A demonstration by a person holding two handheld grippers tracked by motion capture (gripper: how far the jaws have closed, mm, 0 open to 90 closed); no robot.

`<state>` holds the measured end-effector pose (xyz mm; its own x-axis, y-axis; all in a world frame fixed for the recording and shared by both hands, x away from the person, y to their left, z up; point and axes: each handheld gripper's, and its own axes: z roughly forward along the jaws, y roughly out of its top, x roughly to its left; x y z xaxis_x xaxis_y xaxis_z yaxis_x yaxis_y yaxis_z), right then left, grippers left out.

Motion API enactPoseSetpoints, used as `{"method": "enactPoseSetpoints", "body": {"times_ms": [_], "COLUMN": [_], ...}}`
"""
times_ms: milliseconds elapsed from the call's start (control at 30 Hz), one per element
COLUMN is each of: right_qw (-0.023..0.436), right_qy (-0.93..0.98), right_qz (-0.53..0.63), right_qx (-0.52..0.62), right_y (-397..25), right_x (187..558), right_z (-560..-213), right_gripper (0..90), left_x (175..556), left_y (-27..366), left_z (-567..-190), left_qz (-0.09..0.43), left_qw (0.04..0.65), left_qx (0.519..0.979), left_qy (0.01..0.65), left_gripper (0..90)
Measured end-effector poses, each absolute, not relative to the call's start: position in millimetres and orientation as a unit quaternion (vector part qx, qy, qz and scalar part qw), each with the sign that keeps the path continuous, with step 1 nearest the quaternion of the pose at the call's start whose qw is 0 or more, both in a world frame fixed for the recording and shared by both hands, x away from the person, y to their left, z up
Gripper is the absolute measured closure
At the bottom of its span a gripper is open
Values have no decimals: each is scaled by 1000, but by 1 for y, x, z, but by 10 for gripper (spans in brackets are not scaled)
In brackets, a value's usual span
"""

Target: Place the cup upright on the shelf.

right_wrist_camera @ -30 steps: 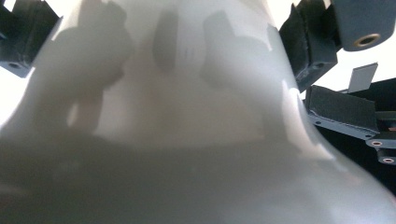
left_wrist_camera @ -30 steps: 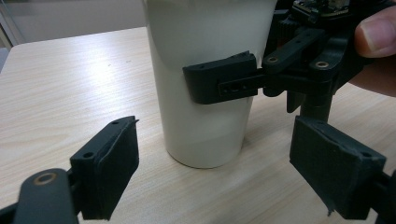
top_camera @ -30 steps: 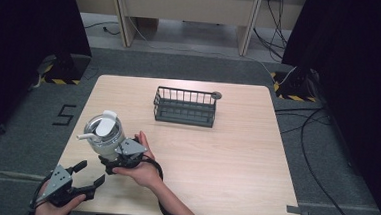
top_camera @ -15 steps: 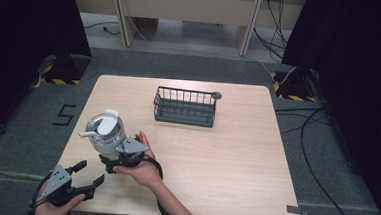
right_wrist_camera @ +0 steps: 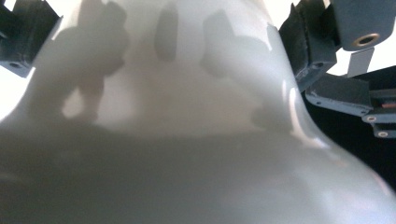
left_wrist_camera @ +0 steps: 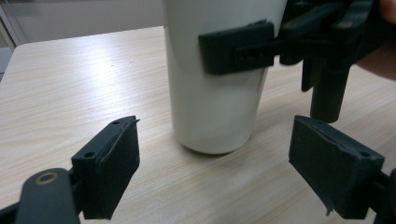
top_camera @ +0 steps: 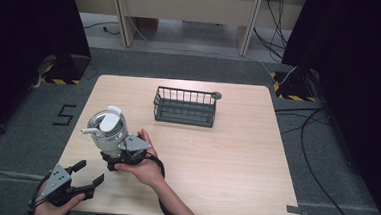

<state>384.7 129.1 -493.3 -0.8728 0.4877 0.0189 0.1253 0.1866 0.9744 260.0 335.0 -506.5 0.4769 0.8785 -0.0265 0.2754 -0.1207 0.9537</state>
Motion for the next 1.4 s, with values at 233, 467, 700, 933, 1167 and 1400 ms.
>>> {"method": "enactPoseSetpoints", "body": {"times_ms": [233, 467, 700, 933, 1167, 1400], "right_qw": [154, 162, 167, 173, 182, 183], "right_qy": [749, 744, 743, 736, 737, 736], "right_qz": [609, 613, 613, 617, 614, 612], "right_qx": [211, 211, 210, 215, 215, 222], "right_y": [122, 118, 116, 113, 108, 103], "right_x": [387, 388, 389, 392, 394, 396], "right_z": [-482, -474, -467, -459, -454, -452], "right_gripper": [117, 117, 117, 117, 117, 117], "left_x": [260, 260, 260, 260, 261, 260], "left_y": [334, 334, 333, 333, 333, 333], "left_z": [-506, -506, -506, -506, -506, -506], "left_qz": [294, 294, 294, 292, 292, 293], "left_qw": [514, 514, 515, 516, 516, 515], "left_qx": [688, 689, 688, 688, 688, 688], "left_qy": [419, 418, 418, 418, 418, 418], "left_gripper": [156, 157, 157, 157, 157, 157]}}
